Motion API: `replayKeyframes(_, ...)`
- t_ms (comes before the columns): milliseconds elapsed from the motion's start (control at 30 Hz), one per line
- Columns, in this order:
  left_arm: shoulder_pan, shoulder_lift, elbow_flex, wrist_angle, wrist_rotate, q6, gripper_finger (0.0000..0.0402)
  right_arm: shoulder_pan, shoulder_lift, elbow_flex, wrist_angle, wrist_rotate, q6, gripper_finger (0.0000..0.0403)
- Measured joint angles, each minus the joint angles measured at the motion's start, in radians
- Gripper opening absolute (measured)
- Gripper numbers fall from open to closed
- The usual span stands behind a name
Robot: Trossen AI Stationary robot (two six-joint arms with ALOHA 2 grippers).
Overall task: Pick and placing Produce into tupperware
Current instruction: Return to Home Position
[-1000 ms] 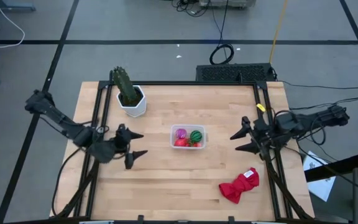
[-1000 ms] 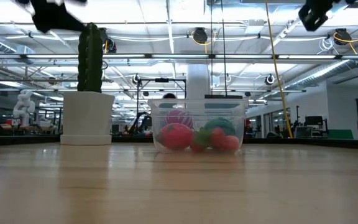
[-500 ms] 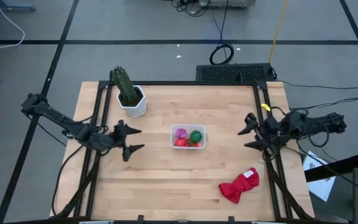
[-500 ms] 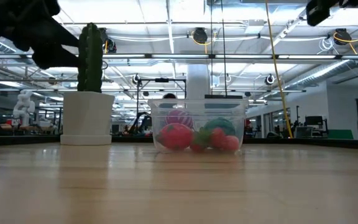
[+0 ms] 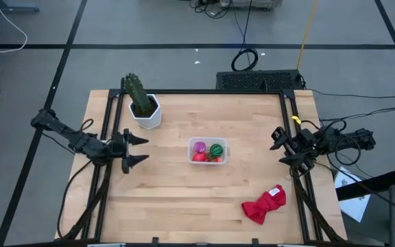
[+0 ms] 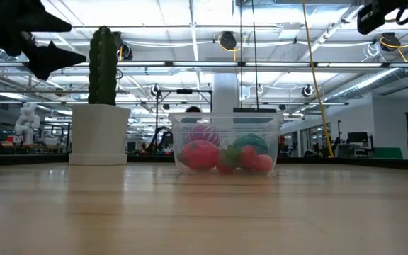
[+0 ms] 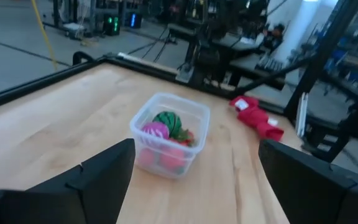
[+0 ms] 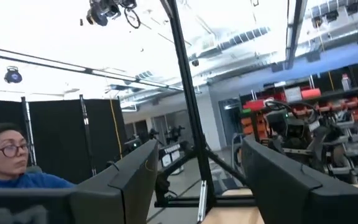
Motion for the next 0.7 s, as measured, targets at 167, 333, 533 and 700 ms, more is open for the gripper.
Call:
replayKeyframes(167, 0.002, -0.012, -0.089, 0.129, 0.005, 0.044, 0.0349, 0.000, -0.029, -0.013, -0.026, 0.000, 0.011, 0.0224)
replayKeyframes(333, 0.050, -0.013, -0.156, 0.240, 0.057, 0.110, 0.0349, 0.000, -0.051, -0.015, -0.133, 0.000, 0.028, 0.0224)
replayKeyframes(533, 0.200, -0.013, -0.164, 0.252, 0.182, 0.150, 0.0349, -0.002, -0.085, -0.015, -0.211, -0.001, 0.053, 0.0224)
replayKeyframes(700, 0.371, -0.012, -0.164, 0.247, 0.355, 0.152, 0.0349, -0.003, -0.087, -0.015, -0.243, 0.000, -0.001, 0.0224)
